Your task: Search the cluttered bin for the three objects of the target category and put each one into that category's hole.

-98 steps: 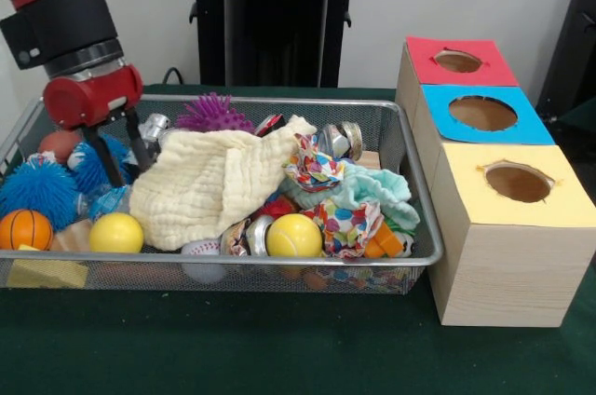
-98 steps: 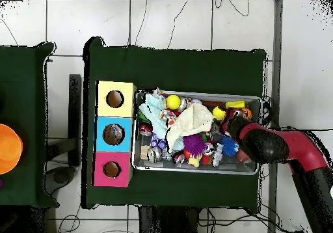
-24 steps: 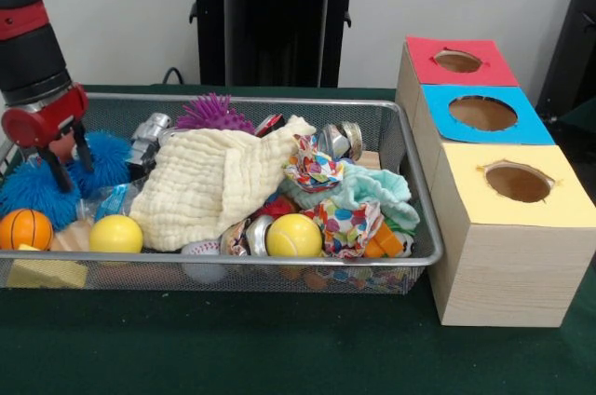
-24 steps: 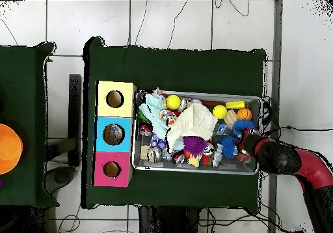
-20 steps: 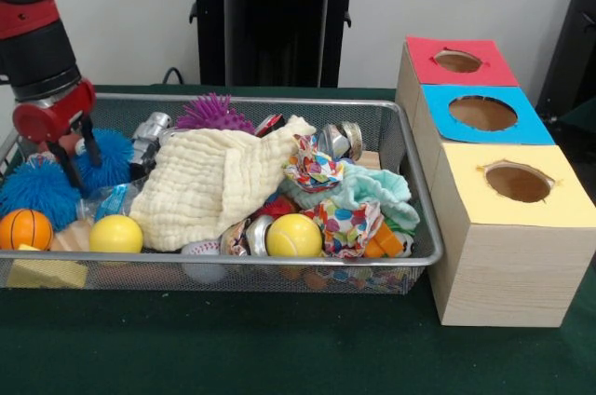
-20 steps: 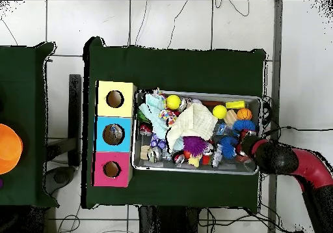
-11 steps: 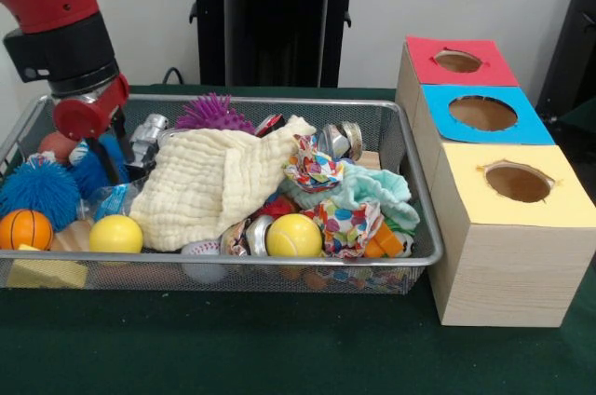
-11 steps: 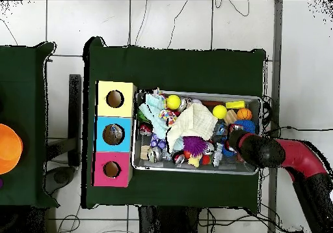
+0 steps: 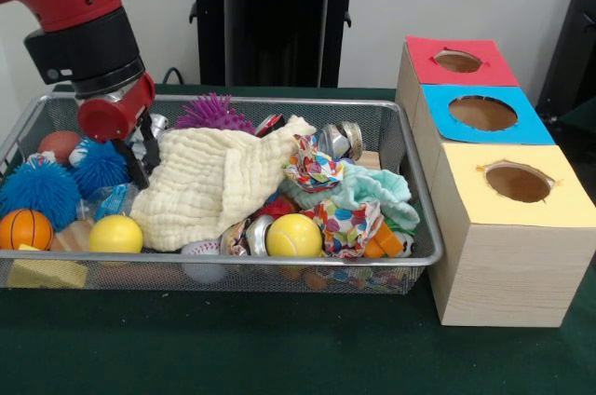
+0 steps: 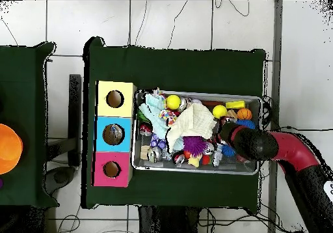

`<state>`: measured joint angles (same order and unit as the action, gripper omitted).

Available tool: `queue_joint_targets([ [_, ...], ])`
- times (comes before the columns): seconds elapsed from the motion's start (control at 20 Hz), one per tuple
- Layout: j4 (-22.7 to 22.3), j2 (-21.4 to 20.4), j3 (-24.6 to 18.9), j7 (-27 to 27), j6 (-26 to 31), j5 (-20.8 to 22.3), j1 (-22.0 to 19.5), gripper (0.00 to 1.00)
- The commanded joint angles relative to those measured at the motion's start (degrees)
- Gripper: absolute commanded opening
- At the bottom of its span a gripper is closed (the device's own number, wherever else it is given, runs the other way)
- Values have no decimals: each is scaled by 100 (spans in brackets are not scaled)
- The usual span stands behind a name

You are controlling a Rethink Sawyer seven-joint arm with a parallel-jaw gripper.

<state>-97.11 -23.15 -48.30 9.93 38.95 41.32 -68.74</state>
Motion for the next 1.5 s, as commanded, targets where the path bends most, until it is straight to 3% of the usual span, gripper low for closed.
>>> queue_joint_targets([
  [0.05, 547, 299, 176, 228, -286, 51, -111, 100],
  [0.7, 995, 831, 162, -265, -110, 129, -337, 100],
  [1.3, 1199, 1247, 346, -194, -220, 283, -470, 100],
  [1.5, 1197, 1171, 411, -179, -62, 267, -478, 100],
])
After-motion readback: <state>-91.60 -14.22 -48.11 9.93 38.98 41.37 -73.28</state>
